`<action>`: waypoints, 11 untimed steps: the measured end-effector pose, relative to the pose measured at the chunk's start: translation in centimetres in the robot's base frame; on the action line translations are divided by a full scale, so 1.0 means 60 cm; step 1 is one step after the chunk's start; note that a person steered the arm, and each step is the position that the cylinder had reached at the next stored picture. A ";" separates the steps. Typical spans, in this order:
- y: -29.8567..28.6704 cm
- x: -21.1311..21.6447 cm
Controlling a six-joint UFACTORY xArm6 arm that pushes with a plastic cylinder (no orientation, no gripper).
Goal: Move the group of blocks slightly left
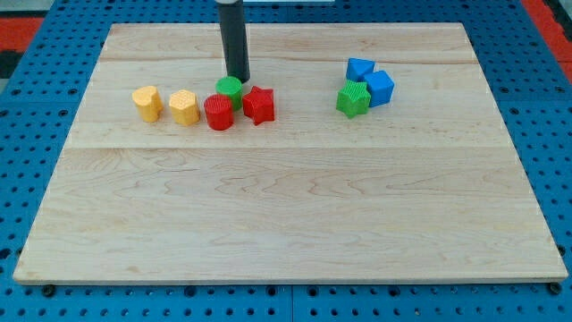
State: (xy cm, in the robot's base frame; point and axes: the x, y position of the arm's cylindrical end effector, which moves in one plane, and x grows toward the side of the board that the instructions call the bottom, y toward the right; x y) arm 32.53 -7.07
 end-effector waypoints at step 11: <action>0.101 0.148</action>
